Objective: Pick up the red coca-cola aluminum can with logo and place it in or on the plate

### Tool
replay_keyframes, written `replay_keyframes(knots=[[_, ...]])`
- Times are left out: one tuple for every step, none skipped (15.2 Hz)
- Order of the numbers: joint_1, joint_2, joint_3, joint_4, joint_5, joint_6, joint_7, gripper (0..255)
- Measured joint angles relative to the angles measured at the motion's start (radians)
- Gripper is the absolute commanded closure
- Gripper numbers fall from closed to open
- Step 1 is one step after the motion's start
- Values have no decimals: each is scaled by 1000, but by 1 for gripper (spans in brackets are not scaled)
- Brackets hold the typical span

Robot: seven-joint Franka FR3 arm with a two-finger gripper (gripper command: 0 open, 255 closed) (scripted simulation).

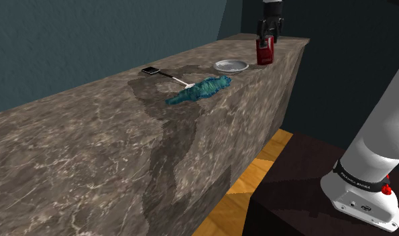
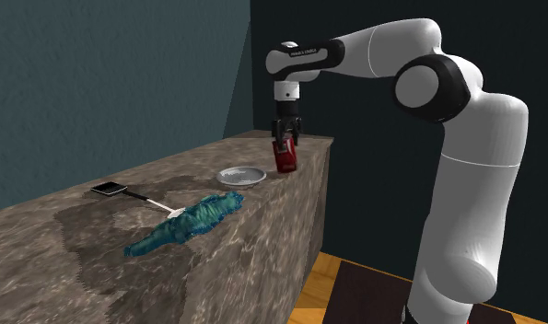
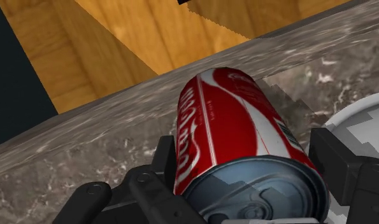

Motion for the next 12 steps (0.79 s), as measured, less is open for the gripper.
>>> replay_keyframes(knots=[[0, 1, 0, 12, 0, -12, -1, 255], [-1, 4, -1, 30, 1, -26, -1, 255], [-3, 12, -2, 53, 4, -42, -4, 255], [-4, 17, -3, 72, 6, -57, -5, 255], [-5, 25, -4, 95, 9, -72, -7, 255], [-5, 24, -4, 107, 8, -85, -6, 255], [-5, 28, -4, 128, 10, -102, -6, 255], [-6, 32, -5, 147, 11, -117, -6, 255], [-8, 42, -6, 169, 15, -130, -9, 255], [-9, 46, -7, 190, 16, -147, -9, 255], [-11, 53, -8, 214, 19, -165, -11, 255], [-13, 60, -10, 236, 21, -181, -14, 255]])
